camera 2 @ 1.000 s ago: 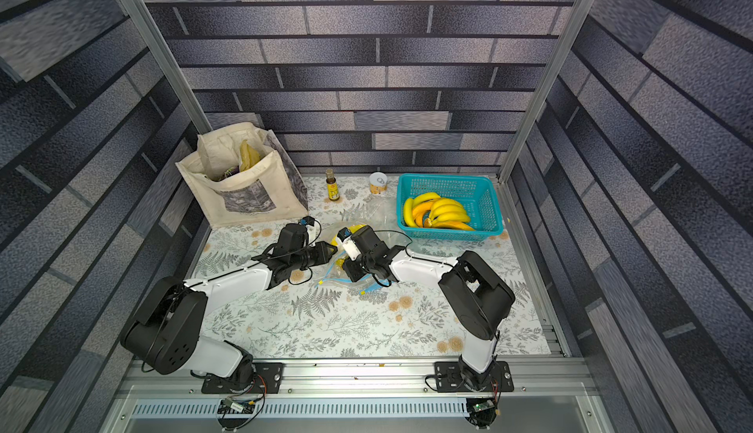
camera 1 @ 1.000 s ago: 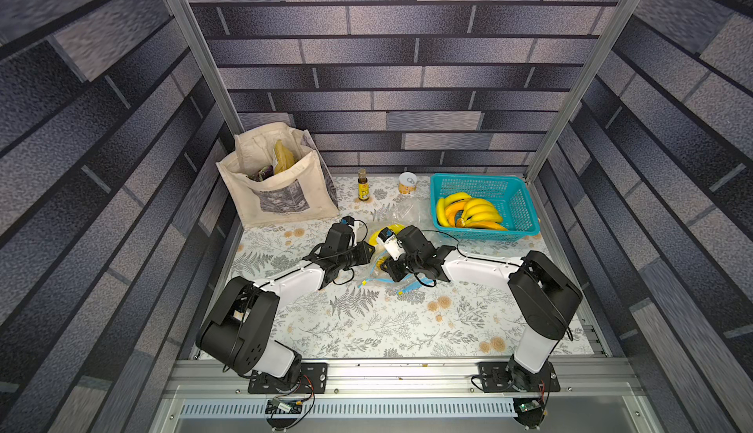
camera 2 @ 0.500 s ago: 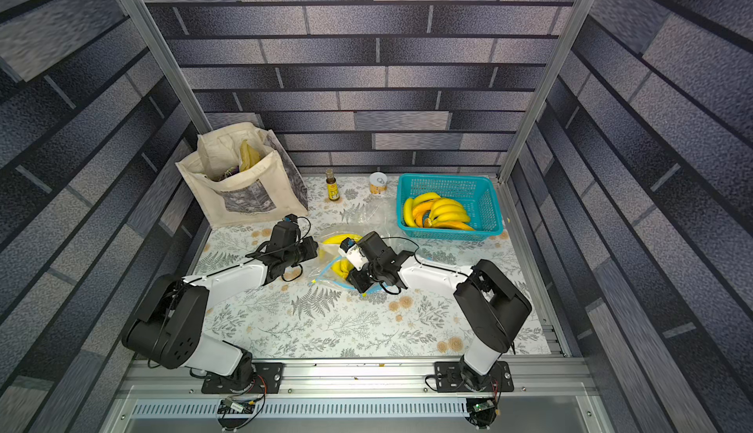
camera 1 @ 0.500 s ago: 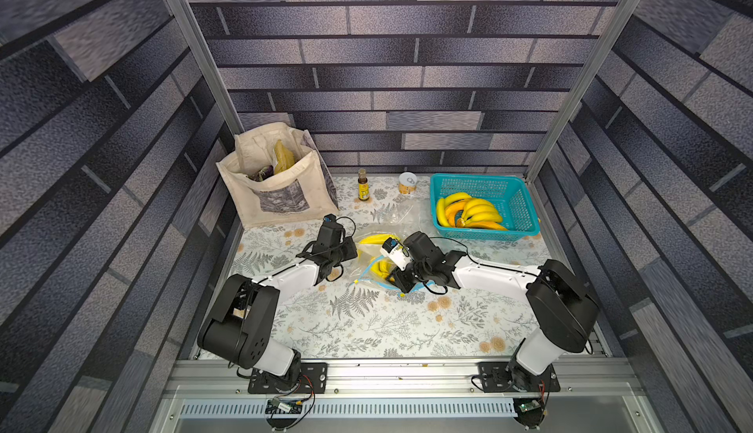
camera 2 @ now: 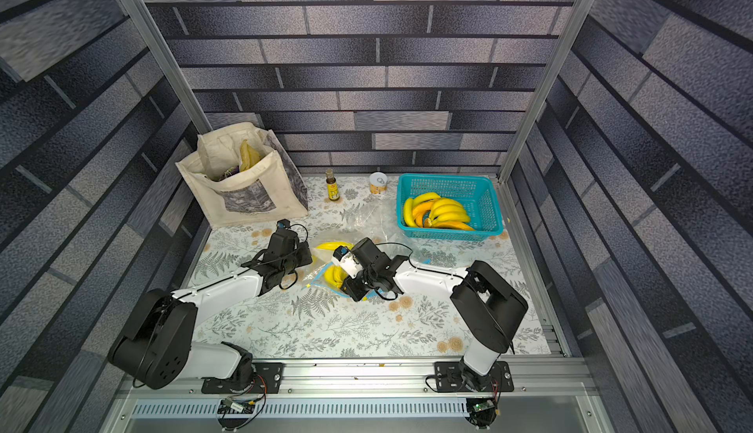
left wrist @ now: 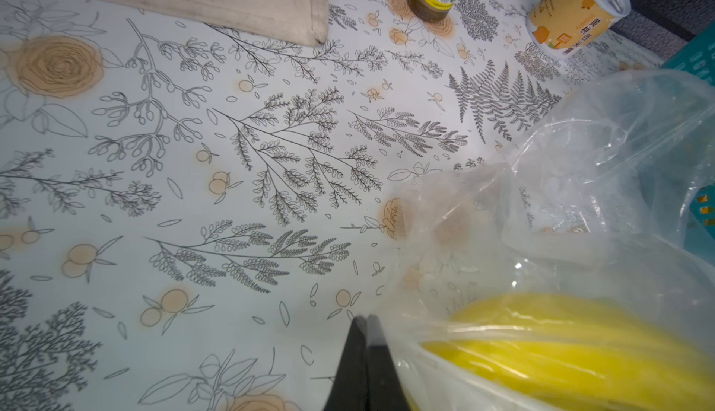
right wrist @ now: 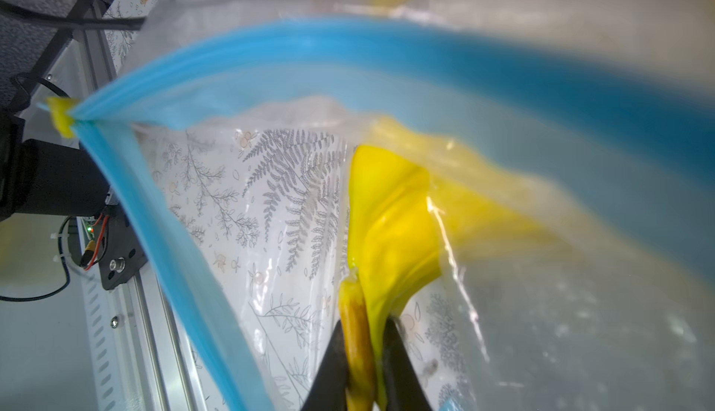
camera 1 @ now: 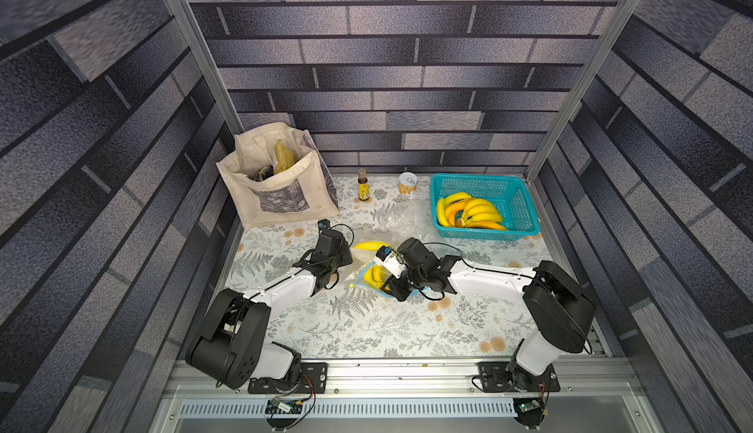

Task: Open the zip-top bag and take out the banana
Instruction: Pick up the banana from the zipper food storage bag.

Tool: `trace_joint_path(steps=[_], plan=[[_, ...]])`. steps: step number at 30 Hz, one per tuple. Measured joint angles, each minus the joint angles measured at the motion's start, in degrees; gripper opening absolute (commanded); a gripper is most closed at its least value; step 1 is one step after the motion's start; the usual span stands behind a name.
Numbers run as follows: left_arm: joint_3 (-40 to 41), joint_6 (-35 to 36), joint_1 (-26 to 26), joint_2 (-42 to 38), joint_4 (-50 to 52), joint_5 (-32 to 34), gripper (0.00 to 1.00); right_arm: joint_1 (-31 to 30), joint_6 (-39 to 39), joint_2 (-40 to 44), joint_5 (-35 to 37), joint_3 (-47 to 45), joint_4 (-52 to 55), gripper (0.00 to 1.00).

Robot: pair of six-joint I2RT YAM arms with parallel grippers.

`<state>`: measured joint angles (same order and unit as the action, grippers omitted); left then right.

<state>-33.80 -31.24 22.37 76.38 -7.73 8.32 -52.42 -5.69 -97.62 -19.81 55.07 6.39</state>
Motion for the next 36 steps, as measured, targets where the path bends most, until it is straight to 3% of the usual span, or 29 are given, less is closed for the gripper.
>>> trace_joint_path(steps=[8, 15, 18, 30, 36], plan=[[5.3, 0.9, 1.7, -10.2, 1.3, 6.5, 0.06, -0.6, -1.2, 1.1, -5.2, -0.6, -1.1, 0.11], [6.6, 0.9, 1.9, -8.6, 1.8, 8.4, 0.07, -0.6, -4.6, 6.1, -15.2, -2.7, -1.7, 0.11], [6.4, 0.9, 2.0, -7.0, 2.0, 8.9, 0.06, -0.5, -5.1, 7.2, -17.8, -3.2, -1.3, 0.06], [6.2, 0.9, 3.3, -5.9, 1.4, 10.1, 0.06, -0.2, -14.2, 18.9, -19.7, -10.8, -9.4, 0.01], [6.7, 1.1, 5.2, -6.3, -2.8, 12.0, 0.06, -0.2, -17.9, 27.1, -11.9, -11.9, -11.2, 0.0]])
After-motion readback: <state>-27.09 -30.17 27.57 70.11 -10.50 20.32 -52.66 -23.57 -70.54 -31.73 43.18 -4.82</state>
